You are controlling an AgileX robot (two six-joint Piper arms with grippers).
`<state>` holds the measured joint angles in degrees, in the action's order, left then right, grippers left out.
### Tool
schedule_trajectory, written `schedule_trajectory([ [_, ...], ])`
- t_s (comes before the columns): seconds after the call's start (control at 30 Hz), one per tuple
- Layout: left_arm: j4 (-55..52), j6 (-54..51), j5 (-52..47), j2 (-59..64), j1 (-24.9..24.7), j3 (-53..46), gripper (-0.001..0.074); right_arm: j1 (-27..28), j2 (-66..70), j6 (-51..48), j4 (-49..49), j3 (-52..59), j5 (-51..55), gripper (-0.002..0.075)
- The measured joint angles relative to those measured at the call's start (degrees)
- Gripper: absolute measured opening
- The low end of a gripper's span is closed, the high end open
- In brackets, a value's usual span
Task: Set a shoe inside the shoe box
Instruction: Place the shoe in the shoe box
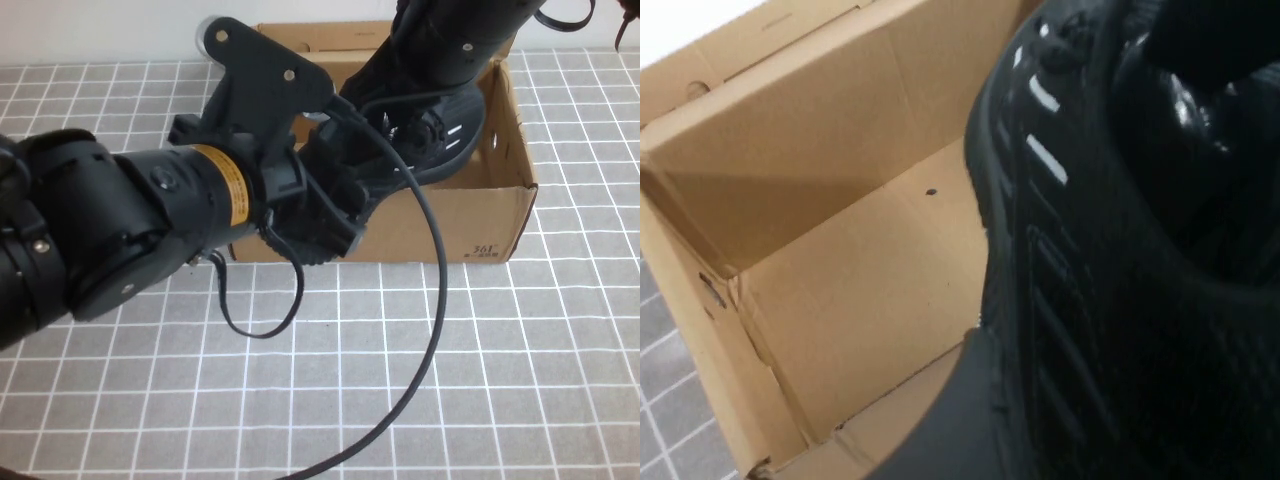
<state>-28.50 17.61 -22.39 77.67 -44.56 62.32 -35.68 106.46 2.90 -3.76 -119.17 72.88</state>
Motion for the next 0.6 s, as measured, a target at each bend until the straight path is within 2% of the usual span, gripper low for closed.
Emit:
schedule_trajectory([
  [0.23,-0.37,-0.92,2.66,1.02,0.09,0.00,0.0668,0.11,0.00,-0.21,0.00,0.00,0.00,-0.0003],
  [0.33,-0.37,-1.09,2.66,1.75,0.09,0.05,0.0643,0.11,0.00,-0.21,0.00,0.00,0.00,-0.0003],
  [0.43,-0.37,-1.32,2.78,2.58,0.09,0.05,0.0571,0.11,0.00,-0.31,0.10,0.00,0.00,-0.0003],
  [0.6,-0.37,-1.64,2.86,3.25,0.09,0.14,0.0372,0.11,0.00,-1.13,0.70,0.00,0.00,-0.0003],
])
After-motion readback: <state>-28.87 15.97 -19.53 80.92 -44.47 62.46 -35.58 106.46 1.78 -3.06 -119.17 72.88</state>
